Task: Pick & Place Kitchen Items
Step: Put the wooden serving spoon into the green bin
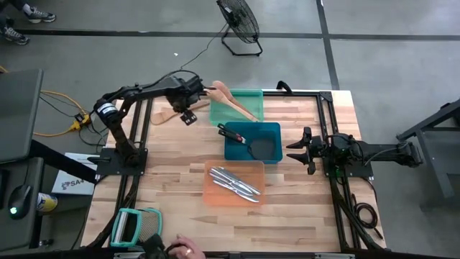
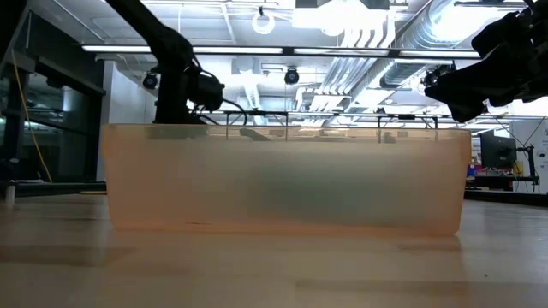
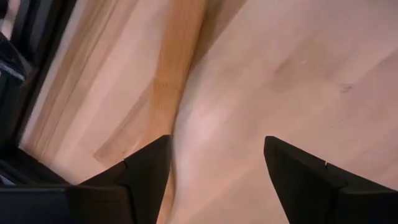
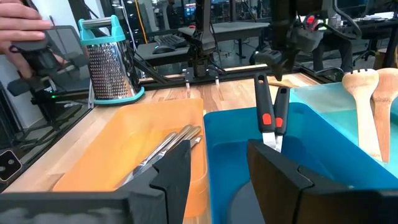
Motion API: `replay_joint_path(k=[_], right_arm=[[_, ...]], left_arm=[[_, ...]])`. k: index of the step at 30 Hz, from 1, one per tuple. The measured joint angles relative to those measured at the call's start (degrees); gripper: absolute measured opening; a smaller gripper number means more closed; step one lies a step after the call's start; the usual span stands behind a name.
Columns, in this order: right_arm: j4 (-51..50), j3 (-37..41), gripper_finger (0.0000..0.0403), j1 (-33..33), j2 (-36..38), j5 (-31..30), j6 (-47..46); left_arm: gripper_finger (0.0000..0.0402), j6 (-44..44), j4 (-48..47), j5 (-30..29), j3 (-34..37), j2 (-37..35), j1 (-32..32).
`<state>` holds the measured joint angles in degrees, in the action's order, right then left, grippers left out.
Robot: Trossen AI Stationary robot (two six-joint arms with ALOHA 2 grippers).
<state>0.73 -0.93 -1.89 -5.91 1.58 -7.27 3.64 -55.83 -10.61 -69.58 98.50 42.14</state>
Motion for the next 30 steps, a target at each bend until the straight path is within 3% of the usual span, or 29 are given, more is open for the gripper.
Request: replay_joint_path(k=[8,19,25,30], right_arm=[[0.0,0.0,0.0149,0.0,0.0,0.0,0.0],[0.0,0.0,0.0149,0.0,0.0,0.0,0.0],[0.0,0.0,0.0149,0.0,0.0,0.0,0.0],[0.0,0.0,0.0149,0.0,0.0,0.0,0.0]], left_arm=[[0.0249,0.5,2.4,0.1,0.6,0.0,3.2],[0.0248,-7.1,5.1,4.1,0.1,0.0,3.1],[0.0248,-15.5,8.2,6.3,0.1,0.0,1.5],[0.0248,-32.2,15.3,11.7,0.1,0.0,1.6]])
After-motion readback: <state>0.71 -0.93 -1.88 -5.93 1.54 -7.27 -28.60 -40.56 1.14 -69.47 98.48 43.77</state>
